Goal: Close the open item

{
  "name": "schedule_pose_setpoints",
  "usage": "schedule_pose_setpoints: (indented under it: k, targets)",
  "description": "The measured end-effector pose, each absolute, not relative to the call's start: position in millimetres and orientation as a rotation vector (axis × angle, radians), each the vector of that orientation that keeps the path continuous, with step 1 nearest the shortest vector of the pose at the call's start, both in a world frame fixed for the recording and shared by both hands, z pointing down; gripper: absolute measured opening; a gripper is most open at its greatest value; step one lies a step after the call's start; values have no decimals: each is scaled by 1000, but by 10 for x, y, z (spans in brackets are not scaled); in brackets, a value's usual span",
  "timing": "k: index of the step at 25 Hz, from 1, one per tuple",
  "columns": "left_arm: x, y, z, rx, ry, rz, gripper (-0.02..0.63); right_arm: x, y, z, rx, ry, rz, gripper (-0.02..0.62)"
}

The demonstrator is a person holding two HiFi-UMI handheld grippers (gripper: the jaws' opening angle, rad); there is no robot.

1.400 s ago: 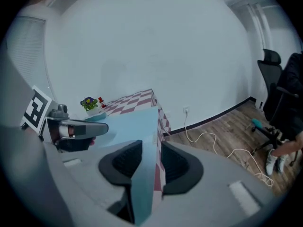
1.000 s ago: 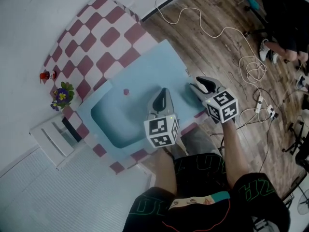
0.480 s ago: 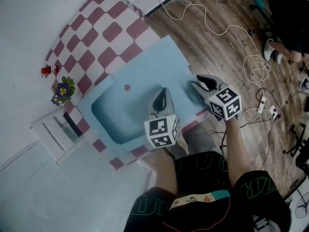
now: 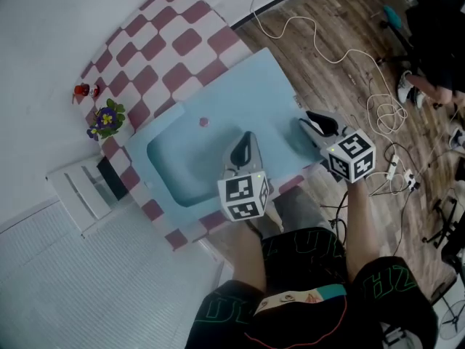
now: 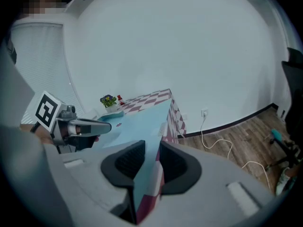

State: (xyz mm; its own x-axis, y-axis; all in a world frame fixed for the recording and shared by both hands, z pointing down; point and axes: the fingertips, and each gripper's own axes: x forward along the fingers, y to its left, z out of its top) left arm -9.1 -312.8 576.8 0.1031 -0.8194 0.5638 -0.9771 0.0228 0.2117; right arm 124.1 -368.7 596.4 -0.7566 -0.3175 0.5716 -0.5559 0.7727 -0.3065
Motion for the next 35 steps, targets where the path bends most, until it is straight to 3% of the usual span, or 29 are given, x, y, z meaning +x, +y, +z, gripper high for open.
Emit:
schedule_pose_setpoints:
  k: [5, 19, 35]
  targets:
    - [-215, -3023, 5596, 1849, -1783, 341, 9, 1204, -3640, 5647, 661, -2533, 639, 57]
    - [-563, -2687, 5151, 1913, -1848, 265, 9, 872, -3373, 4930, 661, -2601, 623, 21]
    - [-1130, -2229, 4679, 1961, -1918, 196, 9, 248, -2810, 4344, 677, -2561, 390, 15]
